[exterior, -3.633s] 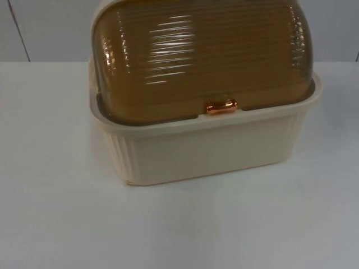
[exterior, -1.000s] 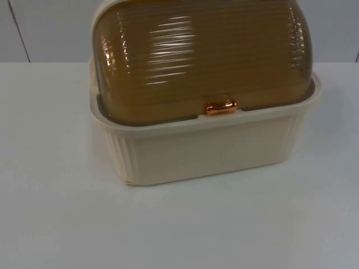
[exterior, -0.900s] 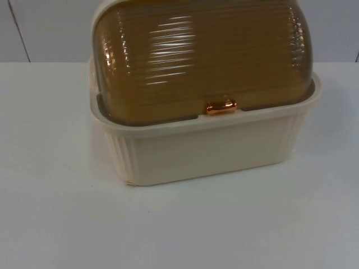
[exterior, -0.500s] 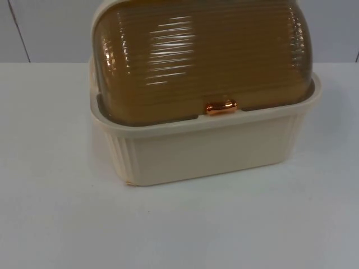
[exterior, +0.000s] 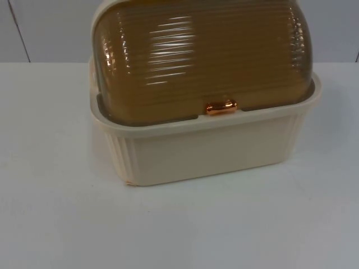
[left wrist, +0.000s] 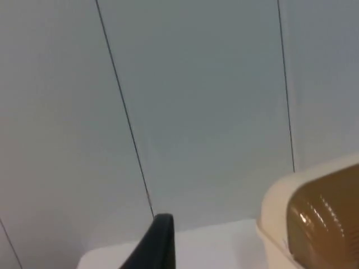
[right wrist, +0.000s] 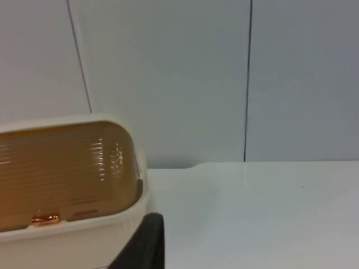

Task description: Open the box lid with the left hand, place the block into the box with the right hand, then close the box lid with the left hand.

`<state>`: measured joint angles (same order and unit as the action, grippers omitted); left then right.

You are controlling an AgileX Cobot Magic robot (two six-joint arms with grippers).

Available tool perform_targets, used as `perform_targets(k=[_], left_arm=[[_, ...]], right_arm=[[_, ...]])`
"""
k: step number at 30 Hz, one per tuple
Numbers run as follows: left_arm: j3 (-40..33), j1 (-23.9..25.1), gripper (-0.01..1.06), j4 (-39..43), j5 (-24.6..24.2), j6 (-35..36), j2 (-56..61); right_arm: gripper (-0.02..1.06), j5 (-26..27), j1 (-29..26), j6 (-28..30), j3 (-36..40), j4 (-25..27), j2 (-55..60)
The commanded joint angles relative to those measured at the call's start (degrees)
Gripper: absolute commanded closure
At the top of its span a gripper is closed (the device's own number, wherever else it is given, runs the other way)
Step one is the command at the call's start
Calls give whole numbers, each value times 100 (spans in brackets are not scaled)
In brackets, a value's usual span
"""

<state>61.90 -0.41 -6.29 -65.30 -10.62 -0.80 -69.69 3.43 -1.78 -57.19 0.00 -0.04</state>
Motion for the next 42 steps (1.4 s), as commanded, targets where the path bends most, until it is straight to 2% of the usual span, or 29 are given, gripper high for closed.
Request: perform_targets(k=[1,4,10,16,20,25,30,35,39,42], left_arm=[[-186,-46,0,-52,-43,105,15],[-689,-46,0,-219,-141,227,80],[-769,-68,0,-324,-179,297,80],[-769,-367,0,-314,488,43,80],[-922,-367,0,-273,560,45,80],[-1920,-367,0,-249,587,155,80],[-2412,-367,0,-206,790,320,80],[-2708,-367,0,-88,763,455,80],[-2753,-367,0,314,698,898,80],[-2777,-384,0,700,403,1062,80]], right_arm=[[1,-28,-10,38,-38,-116,4],[1,-28,-10,38,-38,-113,4],[1,-28,-10,38,-38,-98,4],[1,-28,-10,38,-38,-99,4],[1,-28,-10,20,-38,-99,4],[1,-28,-10,110,131,-156,4],[1,-11,-10,134,556,-156,4],[1,248,-10,134,1071,-320,4],[1,317,-10,112,1235,-464,4],[1,285,32,74,1502,-465,4]])
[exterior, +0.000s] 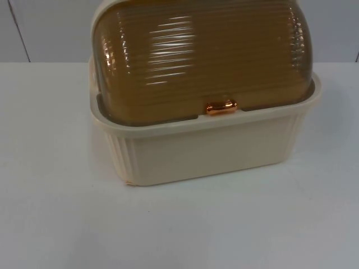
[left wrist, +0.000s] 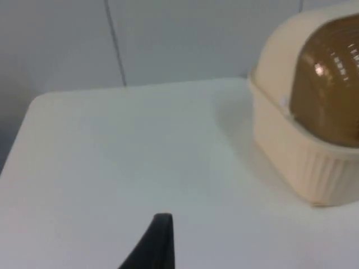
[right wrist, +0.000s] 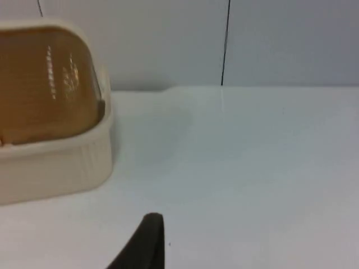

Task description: Open the box lid with the left hand, place the block into the box with the right hand, then close the box lid with the left hand.

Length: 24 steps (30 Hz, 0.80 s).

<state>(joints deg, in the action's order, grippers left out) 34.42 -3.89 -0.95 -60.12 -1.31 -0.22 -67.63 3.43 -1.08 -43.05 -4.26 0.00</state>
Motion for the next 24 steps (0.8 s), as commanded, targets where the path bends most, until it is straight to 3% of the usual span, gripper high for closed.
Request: perform_targets(k=[1,7,24], left_arm=[[-80,-90,0,209,-127,167,22],[-591,-291,0,187,-133,178,22],[-606,-291,0,95,-144,-76,22]], right_arm=[[1,71,60,4,207,-52,0],[1,41,120,-125,694,-37,0],[1,264,128,-186,1178,-65,0]])
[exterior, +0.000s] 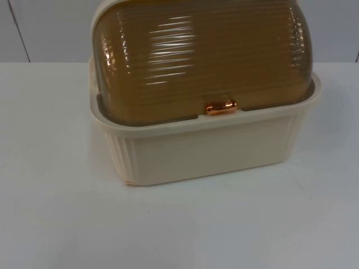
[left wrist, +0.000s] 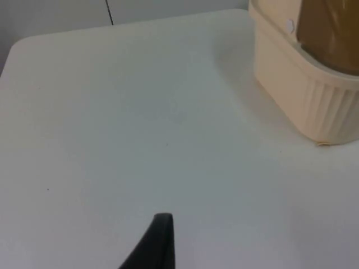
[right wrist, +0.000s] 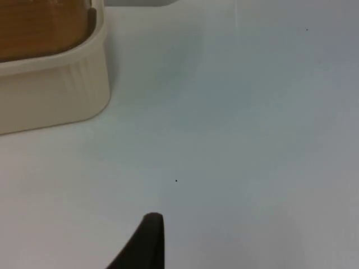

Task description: Open the box lid with the left hand, place the block into the box with the right hand, then close the box lid with the left hand.

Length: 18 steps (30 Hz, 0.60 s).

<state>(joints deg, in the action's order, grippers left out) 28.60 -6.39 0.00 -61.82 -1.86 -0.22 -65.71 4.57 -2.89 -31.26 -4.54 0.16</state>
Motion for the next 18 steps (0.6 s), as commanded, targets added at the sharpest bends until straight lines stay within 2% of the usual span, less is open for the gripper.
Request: perform_targets(k=[1,2,18], left_arm=[[-24,-41,0,0,26,-20,22],[-24,-41,0,0,26,-20,22],[-24,-41,0,0,26,-20,22]], right_arm=[[1,223,14,-18,68,-75,-16],[1,416,14,-53,178,-75,-16],[1,395,14,6,175,44,-16]])
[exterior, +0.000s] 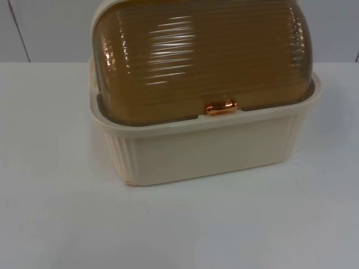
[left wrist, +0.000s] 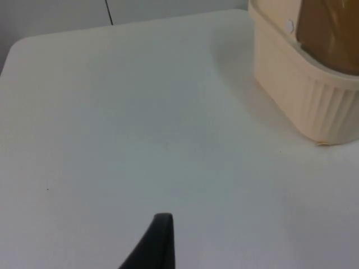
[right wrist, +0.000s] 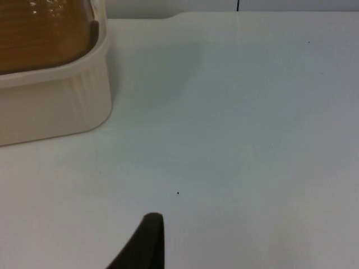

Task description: Open the box lid with the left hand, place the block into the box with the right hand, then close the box lid with the left hand.

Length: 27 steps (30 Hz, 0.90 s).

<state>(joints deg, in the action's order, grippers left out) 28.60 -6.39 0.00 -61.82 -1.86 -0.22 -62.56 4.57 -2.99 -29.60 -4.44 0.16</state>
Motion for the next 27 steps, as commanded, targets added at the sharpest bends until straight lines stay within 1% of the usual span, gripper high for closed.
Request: perform_targets(k=[1,27], left_arm=[[-24,-41,0,0,26,-20,22],[-24,-41,0,0,26,-20,22]], right_arm=[[1,80,14,17,9,34,-16],[1,80,14,17,9,44,-16]])
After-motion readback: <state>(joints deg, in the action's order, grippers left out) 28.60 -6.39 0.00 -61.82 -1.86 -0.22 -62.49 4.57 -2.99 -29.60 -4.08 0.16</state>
